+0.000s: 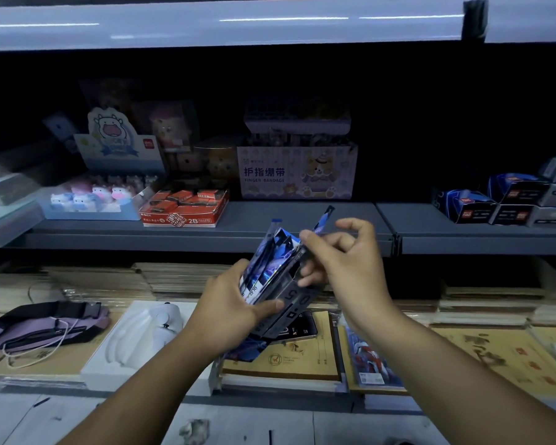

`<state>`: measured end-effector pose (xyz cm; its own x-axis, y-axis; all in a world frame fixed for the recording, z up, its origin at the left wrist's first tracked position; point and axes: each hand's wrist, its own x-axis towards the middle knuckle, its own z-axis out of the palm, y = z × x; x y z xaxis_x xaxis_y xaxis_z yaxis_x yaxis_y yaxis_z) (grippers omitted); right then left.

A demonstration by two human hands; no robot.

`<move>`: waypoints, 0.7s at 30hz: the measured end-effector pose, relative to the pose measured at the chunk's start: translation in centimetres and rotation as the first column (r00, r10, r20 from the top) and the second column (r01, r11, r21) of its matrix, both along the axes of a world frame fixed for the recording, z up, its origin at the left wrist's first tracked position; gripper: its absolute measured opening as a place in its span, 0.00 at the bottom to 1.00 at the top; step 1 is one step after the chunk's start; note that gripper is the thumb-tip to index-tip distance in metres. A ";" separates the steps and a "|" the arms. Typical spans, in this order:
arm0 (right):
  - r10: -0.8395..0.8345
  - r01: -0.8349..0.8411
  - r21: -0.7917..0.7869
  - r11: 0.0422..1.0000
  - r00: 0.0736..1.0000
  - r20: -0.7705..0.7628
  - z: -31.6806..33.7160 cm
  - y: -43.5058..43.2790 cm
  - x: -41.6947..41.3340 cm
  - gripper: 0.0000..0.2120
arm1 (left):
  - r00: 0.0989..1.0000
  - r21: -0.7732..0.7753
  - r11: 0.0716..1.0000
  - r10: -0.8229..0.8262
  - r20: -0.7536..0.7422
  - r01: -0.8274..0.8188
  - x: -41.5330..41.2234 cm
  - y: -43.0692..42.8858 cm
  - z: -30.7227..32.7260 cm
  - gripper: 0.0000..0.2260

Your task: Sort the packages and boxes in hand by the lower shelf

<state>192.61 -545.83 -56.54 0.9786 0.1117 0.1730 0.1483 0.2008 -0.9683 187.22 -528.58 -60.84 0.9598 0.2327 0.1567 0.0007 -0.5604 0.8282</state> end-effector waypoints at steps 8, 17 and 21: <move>-0.001 0.006 -0.108 0.994 0.999 0.047 0.3 -0.5 0.4 0.02 | 0.999 -0.042 0.998 0.038 0.009 -0.037 0.3 0.3 0.0 0.23; -0.269 0.251 0.113 0.961 0.941 0.203 2.0 -2.9 2.3 0.05 | 0.998 -0.136 0.989 0.060 -0.027 -0.063 0.3 1.2 0.0 0.20; -0.292 0.275 0.109 0.955 0.936 0.196 1.7 -4.1 3.3 0.02 | 0.998 -0.153 0.986 0.053 -0.045 -0.060 0.2 1.5 0.0 0.19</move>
<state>195.88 -549.89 -54.87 0.9088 -0.1870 0.3730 0.4065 0.1954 -0.8925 187.45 -527.04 -60.86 0.9492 0.3053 0.0759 0.0641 -0.4241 0.9033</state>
